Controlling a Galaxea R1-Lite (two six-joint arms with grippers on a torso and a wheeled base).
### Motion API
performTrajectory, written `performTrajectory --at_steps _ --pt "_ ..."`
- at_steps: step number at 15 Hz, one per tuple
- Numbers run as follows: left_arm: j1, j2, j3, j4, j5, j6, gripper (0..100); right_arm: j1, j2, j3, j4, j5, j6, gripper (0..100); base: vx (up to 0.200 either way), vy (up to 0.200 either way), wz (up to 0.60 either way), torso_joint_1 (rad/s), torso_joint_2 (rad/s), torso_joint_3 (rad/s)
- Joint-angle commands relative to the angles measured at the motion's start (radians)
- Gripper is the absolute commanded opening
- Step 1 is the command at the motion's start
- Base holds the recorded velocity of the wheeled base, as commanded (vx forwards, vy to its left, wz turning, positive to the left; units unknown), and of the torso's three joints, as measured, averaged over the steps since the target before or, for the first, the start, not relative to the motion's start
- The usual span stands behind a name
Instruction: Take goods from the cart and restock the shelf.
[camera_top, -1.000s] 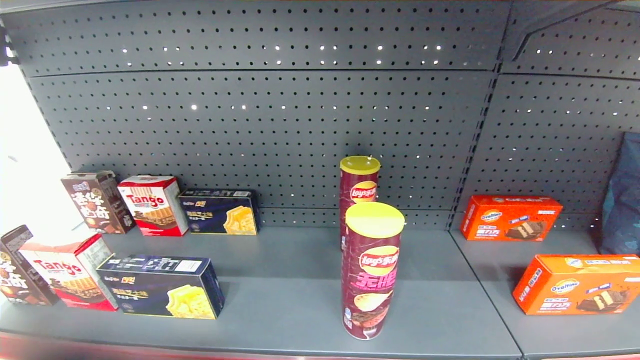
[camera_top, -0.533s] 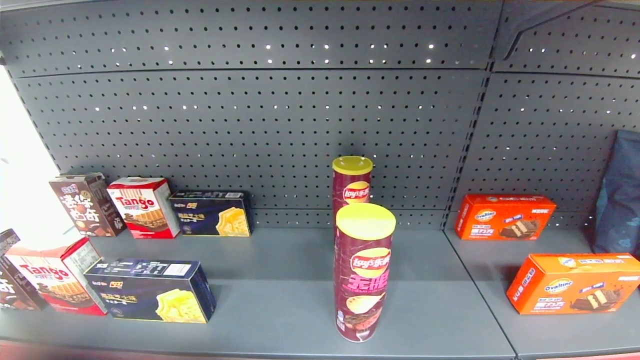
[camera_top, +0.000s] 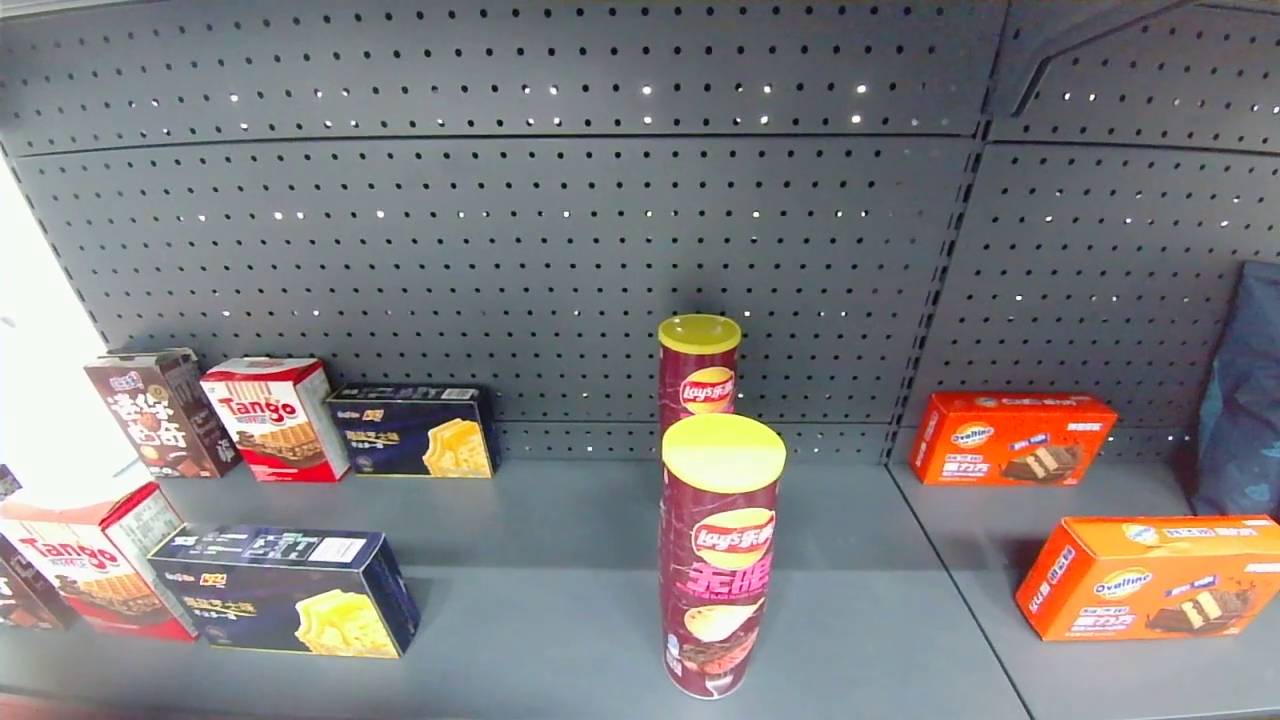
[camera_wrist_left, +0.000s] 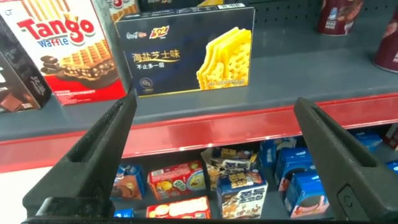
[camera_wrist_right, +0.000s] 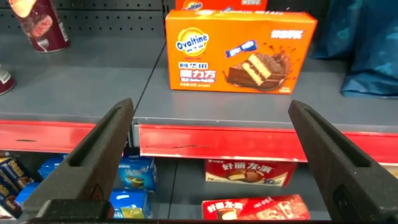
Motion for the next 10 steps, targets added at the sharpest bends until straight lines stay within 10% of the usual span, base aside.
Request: performTrajectory --at_steps 1,10 --pt "0.000 0.000 0.000 0.000 0.007 -0.001 100 0.000 0.000 0.000 -0.001 0.000 0.000 100 0.000 -0.200 0.00 0.007 0.01 0.002" --pt "0.000 0.000 0.000 0.000 0.005 -0.001 100 0.000 0.000 0.000 -0.001 0.000 0.000 100 0.000 -0.022 0.00 0.000 0.00 0.000"
